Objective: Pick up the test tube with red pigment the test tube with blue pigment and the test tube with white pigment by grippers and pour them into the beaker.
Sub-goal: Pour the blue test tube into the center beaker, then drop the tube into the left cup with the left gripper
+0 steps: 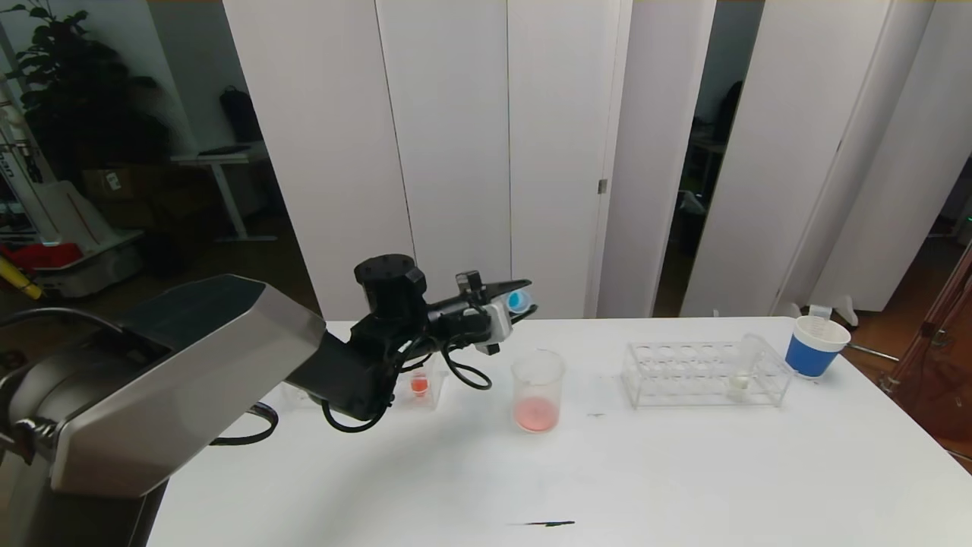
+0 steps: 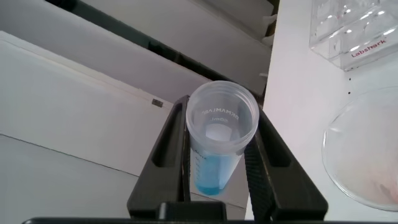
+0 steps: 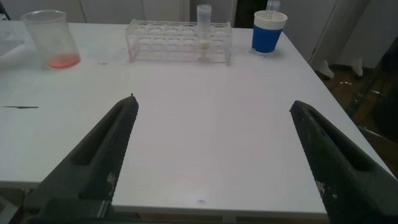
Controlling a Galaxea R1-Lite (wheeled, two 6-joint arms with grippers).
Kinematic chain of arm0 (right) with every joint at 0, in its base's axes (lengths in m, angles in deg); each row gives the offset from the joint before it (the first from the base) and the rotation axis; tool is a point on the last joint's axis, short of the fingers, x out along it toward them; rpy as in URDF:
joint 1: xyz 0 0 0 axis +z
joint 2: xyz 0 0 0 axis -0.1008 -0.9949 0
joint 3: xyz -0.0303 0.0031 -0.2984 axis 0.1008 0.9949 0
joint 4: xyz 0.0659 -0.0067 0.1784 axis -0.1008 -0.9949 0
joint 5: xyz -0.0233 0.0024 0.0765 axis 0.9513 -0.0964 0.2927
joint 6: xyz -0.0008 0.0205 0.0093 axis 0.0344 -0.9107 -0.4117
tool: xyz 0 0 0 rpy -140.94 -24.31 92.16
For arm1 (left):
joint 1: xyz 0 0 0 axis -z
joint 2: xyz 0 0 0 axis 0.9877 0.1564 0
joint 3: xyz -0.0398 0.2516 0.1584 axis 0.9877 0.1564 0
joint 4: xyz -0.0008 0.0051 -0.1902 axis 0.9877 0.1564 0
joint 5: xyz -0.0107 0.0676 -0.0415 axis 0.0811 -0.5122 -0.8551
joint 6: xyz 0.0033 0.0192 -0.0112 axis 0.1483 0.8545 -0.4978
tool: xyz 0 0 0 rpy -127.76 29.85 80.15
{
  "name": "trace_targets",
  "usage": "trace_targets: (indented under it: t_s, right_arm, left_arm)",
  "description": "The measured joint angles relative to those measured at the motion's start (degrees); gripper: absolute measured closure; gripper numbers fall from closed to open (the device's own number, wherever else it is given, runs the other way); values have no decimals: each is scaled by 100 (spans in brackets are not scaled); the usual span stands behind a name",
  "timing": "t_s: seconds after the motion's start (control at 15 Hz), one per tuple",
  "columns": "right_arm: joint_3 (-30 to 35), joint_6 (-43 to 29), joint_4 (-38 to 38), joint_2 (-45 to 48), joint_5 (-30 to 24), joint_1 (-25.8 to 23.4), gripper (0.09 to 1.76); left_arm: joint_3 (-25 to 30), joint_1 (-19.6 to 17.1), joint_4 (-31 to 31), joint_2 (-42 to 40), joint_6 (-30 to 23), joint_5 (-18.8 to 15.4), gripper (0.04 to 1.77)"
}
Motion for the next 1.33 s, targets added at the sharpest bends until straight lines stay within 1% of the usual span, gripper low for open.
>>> trace_targets:
  t_s: [0.07,0.27,0.4,0.6,1.07,1.2,1.33]
  right_arm:
    - [0,2,0,0,2,0,10]
    - [0,0,0,0,5,0,10]
    - [0,0,0,0,2,0,10]
    - [0,2,0,0,5,0,10]
    - [0,0,0,0,5,0,10]
    - [0,2,2,0,2,0,10]
    - [0,0,2,2,5,0,10]
  left_arm:
    - [9,-7,-99,41,236,11,123]
    - [56,11,-512,162,596,85,123]
    - [48,26,-606,243,916,113,123]
    - [-35,41,-683,343,1084,160,123]
    - [-188,74,-717,511,1193,221,123]
    - [-195,74,-873,522,1252,221,123]
    - [-195,74,-1053,535,1430,221,123]
